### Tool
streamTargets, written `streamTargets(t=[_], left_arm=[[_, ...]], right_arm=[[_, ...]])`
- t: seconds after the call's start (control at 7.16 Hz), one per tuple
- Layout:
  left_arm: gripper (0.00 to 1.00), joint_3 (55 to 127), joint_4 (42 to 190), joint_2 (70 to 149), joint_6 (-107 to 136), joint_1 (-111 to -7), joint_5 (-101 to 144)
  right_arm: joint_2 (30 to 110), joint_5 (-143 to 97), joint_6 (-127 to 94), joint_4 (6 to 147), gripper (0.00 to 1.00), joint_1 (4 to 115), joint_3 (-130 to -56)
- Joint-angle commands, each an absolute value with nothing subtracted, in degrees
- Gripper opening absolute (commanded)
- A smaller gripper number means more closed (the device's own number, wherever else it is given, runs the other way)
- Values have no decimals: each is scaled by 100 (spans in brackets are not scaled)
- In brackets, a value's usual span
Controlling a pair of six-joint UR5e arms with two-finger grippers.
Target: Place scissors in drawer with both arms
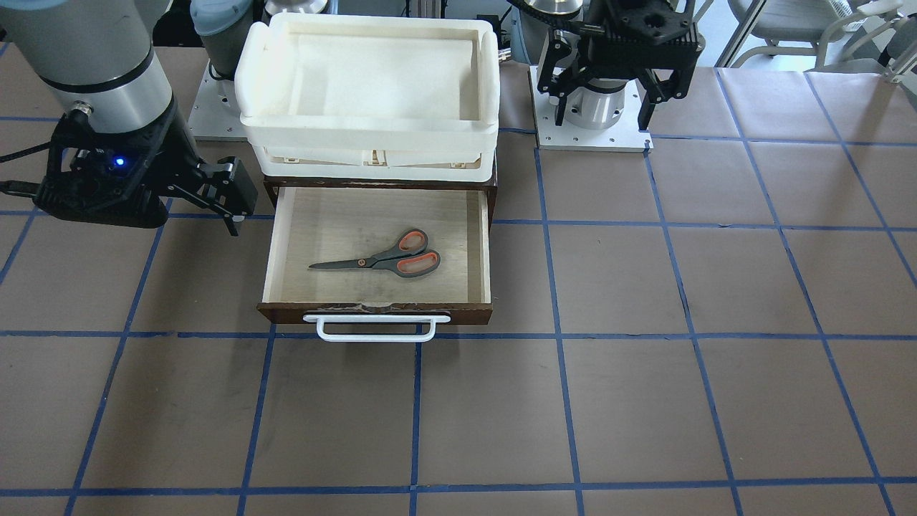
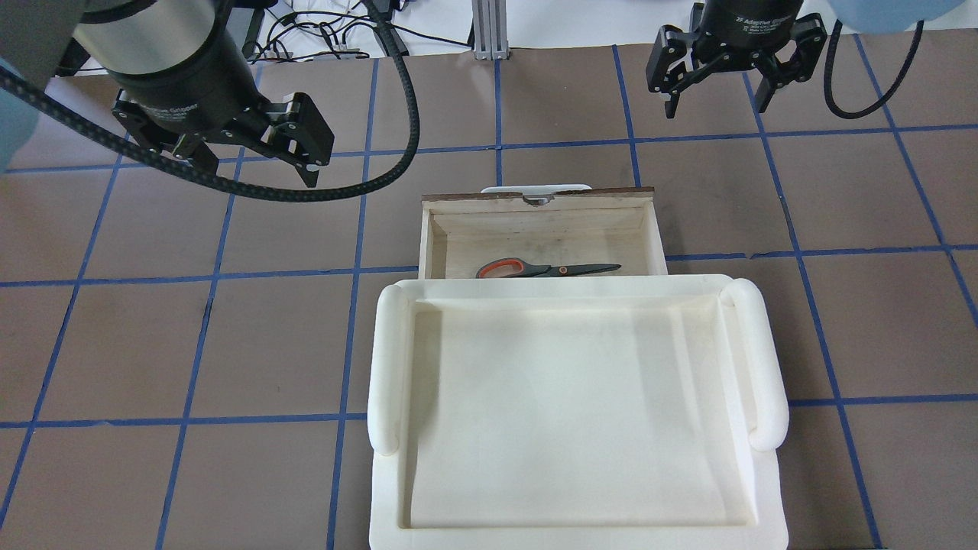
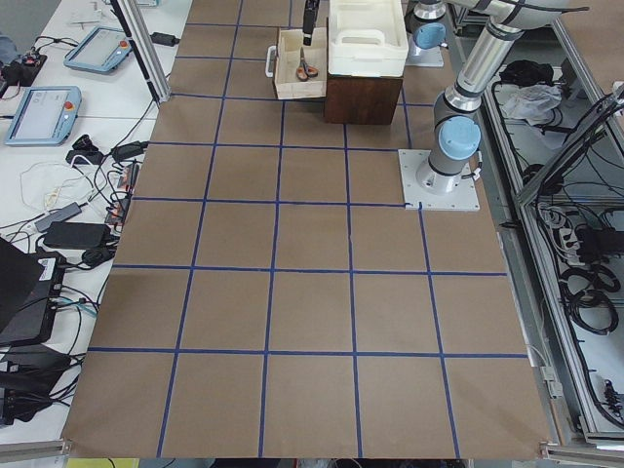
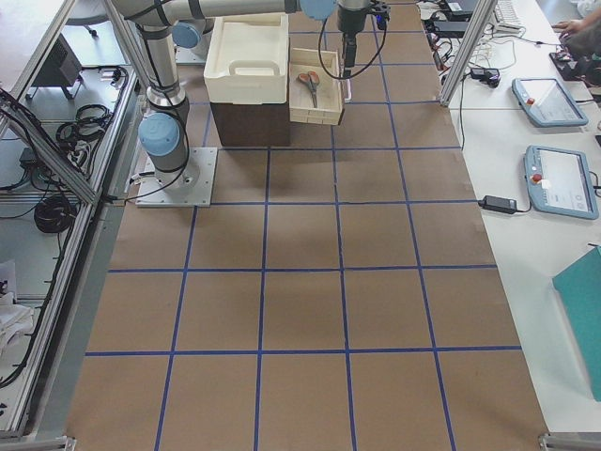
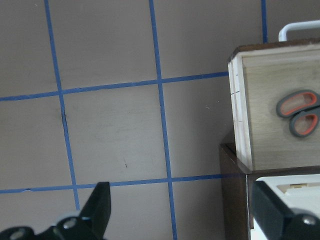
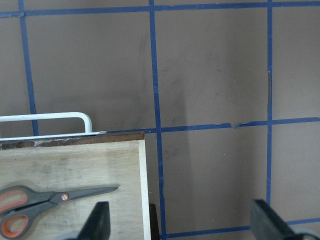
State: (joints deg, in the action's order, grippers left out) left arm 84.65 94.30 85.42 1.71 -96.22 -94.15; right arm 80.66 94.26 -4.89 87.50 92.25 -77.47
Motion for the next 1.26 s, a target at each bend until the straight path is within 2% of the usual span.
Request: streamTargets(t=[0.0,1.12], left_arm=[[100,8403,9203,8569,185,-9309,-9387],[100,8481,9246,8499,97,-9255,-9184]], right_arm=[[8077,9144,-527,8614,100,9264,-7752],[8218,9105,-527,8508,100,9255,-7752]])
